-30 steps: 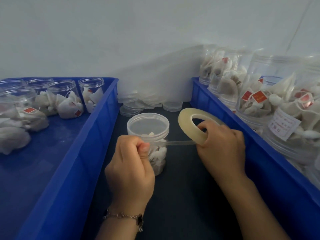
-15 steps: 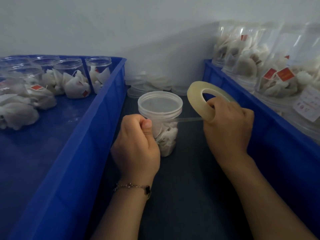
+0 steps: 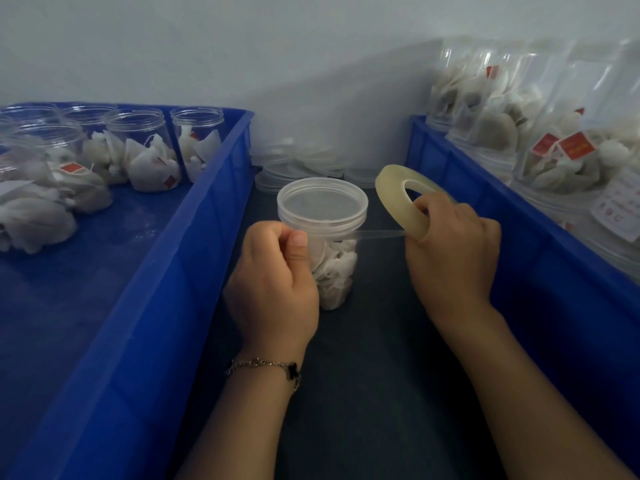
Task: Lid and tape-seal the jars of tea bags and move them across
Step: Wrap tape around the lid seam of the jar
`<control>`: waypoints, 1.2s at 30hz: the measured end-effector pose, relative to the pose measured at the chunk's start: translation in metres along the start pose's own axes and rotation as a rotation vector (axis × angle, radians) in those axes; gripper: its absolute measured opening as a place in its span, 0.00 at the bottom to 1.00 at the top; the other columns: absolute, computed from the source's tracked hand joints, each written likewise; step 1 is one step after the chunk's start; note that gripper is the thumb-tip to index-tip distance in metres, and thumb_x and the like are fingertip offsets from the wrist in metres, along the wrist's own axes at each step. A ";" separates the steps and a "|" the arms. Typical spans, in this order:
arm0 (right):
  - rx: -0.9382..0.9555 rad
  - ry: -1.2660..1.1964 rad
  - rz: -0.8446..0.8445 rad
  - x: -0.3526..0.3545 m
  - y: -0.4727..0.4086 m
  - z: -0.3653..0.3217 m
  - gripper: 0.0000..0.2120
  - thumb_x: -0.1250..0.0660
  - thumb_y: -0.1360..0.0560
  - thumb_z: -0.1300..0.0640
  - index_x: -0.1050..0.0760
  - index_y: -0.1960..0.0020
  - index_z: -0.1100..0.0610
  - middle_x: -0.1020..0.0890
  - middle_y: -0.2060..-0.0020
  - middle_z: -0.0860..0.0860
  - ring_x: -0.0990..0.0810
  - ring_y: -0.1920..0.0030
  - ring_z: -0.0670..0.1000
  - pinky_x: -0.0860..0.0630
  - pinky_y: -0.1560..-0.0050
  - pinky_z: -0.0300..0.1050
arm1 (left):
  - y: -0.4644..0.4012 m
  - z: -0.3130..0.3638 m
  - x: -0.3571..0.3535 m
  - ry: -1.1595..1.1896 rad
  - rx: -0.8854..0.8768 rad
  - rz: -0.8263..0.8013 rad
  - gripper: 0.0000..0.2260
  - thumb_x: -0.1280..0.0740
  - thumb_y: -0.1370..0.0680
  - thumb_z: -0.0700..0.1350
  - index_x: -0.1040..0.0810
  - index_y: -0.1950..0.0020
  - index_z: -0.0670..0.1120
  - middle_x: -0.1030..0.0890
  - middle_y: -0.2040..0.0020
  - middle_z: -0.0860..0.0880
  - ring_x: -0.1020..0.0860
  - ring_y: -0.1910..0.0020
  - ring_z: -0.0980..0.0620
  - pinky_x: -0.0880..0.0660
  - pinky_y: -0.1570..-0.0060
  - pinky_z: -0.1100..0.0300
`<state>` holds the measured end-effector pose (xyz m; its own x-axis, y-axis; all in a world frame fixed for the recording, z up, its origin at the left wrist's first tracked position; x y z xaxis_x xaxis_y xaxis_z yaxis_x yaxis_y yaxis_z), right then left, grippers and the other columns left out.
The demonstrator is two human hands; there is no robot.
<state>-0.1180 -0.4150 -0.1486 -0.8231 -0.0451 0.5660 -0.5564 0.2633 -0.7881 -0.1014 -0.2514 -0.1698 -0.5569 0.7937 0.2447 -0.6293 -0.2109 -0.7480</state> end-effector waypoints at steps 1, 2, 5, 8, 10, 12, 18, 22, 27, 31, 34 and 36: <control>-0.001 0.000 0.005 0.000 0.000 0.000 0.09 0.30 0.31 0.69 0.22 0.52 0.62 0.20 0.63 0.57 0.22 0.62 0.58 0.38 0.56 0.48 | 0.001 -0.001 -0.001 0.014 0.011 -0.008 0.06 0.44 0.21 0.50 0.33 0.56 0.50 0.30 0.62 0.54 0.36 0.69 0.65 0.42 0.72 0.68; -0.001 -0.001 0.010 0.000 0.000 0.000 0.08 0.30 0.31 0.69 0.22 0.53 0.62 0.20 0.64 0.56 0.23 0.63 0.58 0.38 0.57 0.48 | 0.002 -0.002 -0.002 0.035 0.024 -0.015 0.06 0.45 0.21 0.51 0.34 0.56 0.51 0.30 0.62 0.55 0.35 0.69 0.65 0.41 0.71 0.68; -0.007 -0.013 0.007 0.000 0.001 -0.001 0.08 0.30 0.32 0.69 0.23 0.54 0.62 0.21 0.65 0.56 0.23 0.64 0.58 0.38 0.57 0.47 | 0.005 -0.004 -0.006 0.113 0.059 -0.032 0.07 0.46 0.22 0.53 0.35 0.55 0.52 0.29 0.61 0.54 0.32 0.67 0.64 0.36 0.70 0.66; -0.010 -0.018 -0.001 0.000 0.000 -0.001 0.08 0.30 0.32 0.69 0.23 0.53 0.62 0.20 0.64 0.57 0.23 0.63 0.58 0.38 0.56 0.47 | 0.005 -0.005 -0.006 0.149 0.062 -0.016 0.07 0.45 0.22 0.54 0.34 0.55 0.53 0.27 0.60 0.54 0.29 0.65 0.63 0.33 0.68 0.67; -0.011 -0.015 0.003 0.000 0.000 0.000 0.09 0.29 0.32 0.69 0.22 0.53 0.63 0.20 0.64 0.58 0.22 0.63 0.59 0.37 0.57 0.47 | 0.005 -0.005 -0.005 0.171 0.069 -0.004 0.05 0.43 0.22 0.55 0.35 0.53 0.55 0.28 0.61 0.57 0.28 0.65 0.63 0.34 0.68 0.72; -0.017 -0.016 -0.002 0.000 0.000 0.000 0.09 0.29 0.31 0.69 0.22 0.52 0.63 0.19 0.63 0.58 0.21 0.62 0.60 0.37 0.57 0.48 | 0.005 -0.006 -0.005 0.191 0.075 -0.007 0.04 0.42 0.23 0.55 0.36 0.52 0.57 0.28 0.61 0.59 0.27 0.64 0.63 0.33 0.68 0.73; -0.020 -0.024 -0.004 0.000 0.000 -0.001 0.09 0.30 0.31 0.69 0.22 0.52 0.63 0.19 0.63 0.58 0.22 0.62 0.59 0.36 0.57 0.48 | 0.004 -0.006 -0.005 0.246 0.092 0.039 0.08 0.39 0.25 0.58 0.35 0.52 0.57 0.28 0.61 0.59 0.28 0.66 0.62 0.32 0.68 0.70; -0.041 -0.026 -0.019 0.000 0.000 -0.001 0.08 0.30 0.30 0.68 0.22 0.52 0.64 0.19 0.63 0.59 0.22 0.63 0.59 0.37 0.58 0.47 | 0.004 -0.006 -0.008 0.334 0.105 0.109 0.16 0.36 0.25 0.53 0.39 0.44 0.50 0.31 0.51 0.71 0.27 0.64 0.64 0.31 0.67 0.70; -0.100 -0.053 -0.023 0.000 0.000 0.001 0.07 0.31 0.29 0.67 0.23 0.52 0.64 0.20 0.64 0.59 0.32 0.65 0.52 0.37 0.58 0.48 | 0.001 -0.021 -0.015 0.391 0.310 0.130 0.14 0.37 0.22 0.42 0.37 0.39 0.46 0.32 0.48 0.61 0.27 0.59 0.71 0.32 0.62 0.77; -0.115 -0.063 -0.054 -0.001 0.000 0.002 0.06 0.32 0.27 0.65 0.23 0.50 0.63 0.20 0.60 0.59 0.32 0.63 0.50 0.36 0.57 0.47 | 0.000 -0.014 -0.010 0.526 0.298 0.021 0.18 0.41 0.25 0.58 0.38 0.37 0.55 0.30 0.40 0.59 0.27 0.45 0.69 0.30 0.48 0.73; -0.108 -0.066 -0.055 -0.001 0.000 0.002 0.06 0.32 0.27 0.64 0.23 0.50 0.63 0.20 0.60 0.59 0.31 0.63 0.51 0.35 0.57 0.47 | 0.002 -0.007 -0.007 0.532 0.193 -0.150 0.32 0.39 0.30 0.70 0.47 0.32 0.63 0.37 0.29 0.55 0.34 0.30 0.61 0.35 0.33 0.61; -0.105 -0.067 -0.054 -0.001 0.000 0.003 0.06 0.32 0.27 0.64 0.23 0.50 0.63 0.20 0.61 0.59 0.32 0.64 0.51 0.35 0.57 0.48 | 0.001 -0.006 -0.007 0.486 0.164 -0.227 0.37 0.40 0.34 0.74 0.53 0.31 0.66 0.41 0.26 0.57 0.39 0.28 0.62 0.39 0.31 0.66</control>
<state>-0.1177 -0.4173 -0.1499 -0.7999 -0.1257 0.5869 -0.5883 0.3579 -0.7251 -0.0955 -0.2538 -0.1761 -0.1077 0.9931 0.0467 -0.8017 -0.0590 -0.5948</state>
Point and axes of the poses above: each hand's wrist, its own y-axis away from the middle knuckle, its own x-axis out of the back of the hand, z = x × y, the point moved 1 cm from there along -y, towards the middle knuckle
